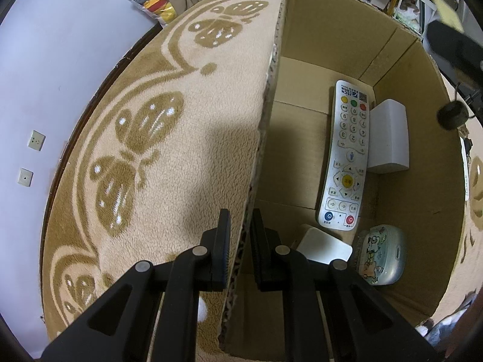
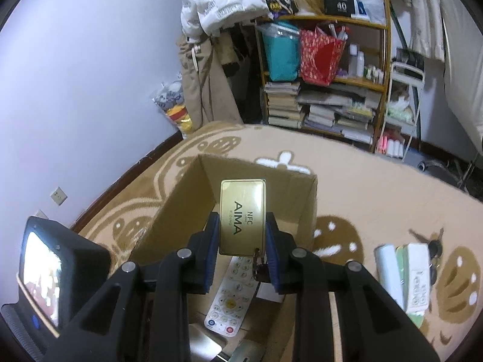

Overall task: Organize rigid objects
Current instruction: 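Carry the keys into the box and release them onto the remote, then return the open right tool to the pile above the blue power bank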

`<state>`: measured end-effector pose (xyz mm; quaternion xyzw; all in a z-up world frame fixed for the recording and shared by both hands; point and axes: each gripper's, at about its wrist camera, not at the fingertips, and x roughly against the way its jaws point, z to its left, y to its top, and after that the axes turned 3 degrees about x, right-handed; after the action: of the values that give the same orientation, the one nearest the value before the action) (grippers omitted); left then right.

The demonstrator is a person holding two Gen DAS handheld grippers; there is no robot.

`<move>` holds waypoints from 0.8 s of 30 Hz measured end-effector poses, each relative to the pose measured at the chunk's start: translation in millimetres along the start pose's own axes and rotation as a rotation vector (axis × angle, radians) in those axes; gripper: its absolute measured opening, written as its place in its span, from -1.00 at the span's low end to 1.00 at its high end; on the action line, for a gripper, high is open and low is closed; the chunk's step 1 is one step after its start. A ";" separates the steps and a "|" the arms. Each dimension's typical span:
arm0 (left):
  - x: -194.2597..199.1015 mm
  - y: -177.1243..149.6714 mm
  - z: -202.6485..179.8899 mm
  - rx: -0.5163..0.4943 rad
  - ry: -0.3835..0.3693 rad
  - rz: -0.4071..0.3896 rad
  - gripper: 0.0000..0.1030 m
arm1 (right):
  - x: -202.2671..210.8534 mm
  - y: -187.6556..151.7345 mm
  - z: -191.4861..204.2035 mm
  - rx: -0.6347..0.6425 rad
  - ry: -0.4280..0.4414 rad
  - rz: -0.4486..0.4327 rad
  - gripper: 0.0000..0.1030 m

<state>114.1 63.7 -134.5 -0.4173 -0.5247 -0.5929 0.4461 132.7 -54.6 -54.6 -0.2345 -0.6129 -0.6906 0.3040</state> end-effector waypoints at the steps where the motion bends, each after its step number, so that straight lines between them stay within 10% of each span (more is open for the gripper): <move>1: 0.0 0.0 -0.1 0.000 0.000 0.000 -0.75 | -4.5 -1.5 -0.8 -0.008 0.000 0.013 -0.41; 12: -2.3 0.5 0.2 -0.002 0.002 0.009 -0.75 | -16.7 -13.6 -10.1 -0.025 -0.047 0.061 -0.38; 24: -3.3 -0.3 0.2 -0.003 0.004 0.007 -0.75 | 22.1 -8.6 -33.9 -0.040 -0.138 -0.060 0.72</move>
<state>114.6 64.2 -137.8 -0.4187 -0.5215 -0.5929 0.4485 112.7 -90.6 -49.9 -0.2689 -0.6253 -0.6937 0.2355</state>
